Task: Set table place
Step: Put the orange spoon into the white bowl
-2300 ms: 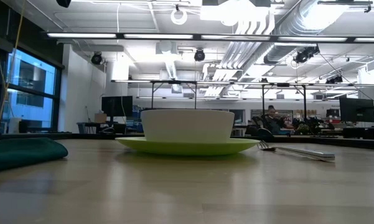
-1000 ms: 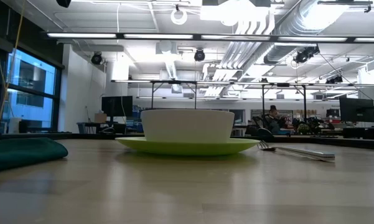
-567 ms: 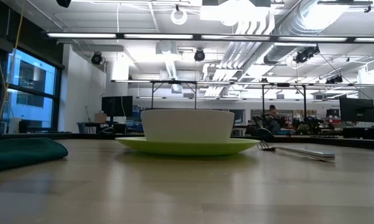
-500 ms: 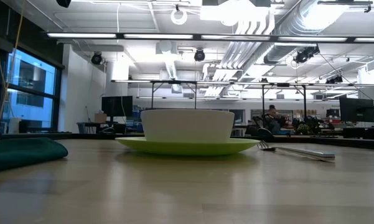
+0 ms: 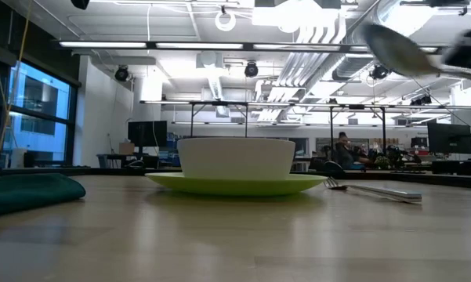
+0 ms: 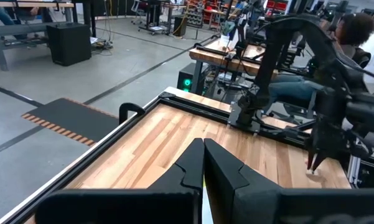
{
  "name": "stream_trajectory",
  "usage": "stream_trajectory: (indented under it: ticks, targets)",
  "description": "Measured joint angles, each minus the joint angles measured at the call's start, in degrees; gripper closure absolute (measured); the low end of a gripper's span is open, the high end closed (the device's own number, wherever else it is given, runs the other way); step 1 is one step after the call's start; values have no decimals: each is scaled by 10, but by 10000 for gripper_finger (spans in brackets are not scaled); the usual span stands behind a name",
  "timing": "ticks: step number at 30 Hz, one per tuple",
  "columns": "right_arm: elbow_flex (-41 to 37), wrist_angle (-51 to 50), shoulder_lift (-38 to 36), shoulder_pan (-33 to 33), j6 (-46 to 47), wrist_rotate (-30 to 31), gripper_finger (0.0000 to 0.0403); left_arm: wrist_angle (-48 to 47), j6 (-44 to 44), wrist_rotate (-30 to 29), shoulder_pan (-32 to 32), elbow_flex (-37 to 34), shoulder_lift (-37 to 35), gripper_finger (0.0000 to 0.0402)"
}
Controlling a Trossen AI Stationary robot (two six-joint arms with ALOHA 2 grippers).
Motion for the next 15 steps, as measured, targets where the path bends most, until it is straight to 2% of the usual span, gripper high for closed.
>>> stream_trajectory:
  ticks: [6,15]
  targets:
    - [1,82,-43,-108,-144,10,403,0,0,8,0,0,0,401]
    - [1,226,-81,-273,-326,3,403,0,15,78,0,0,16,401]
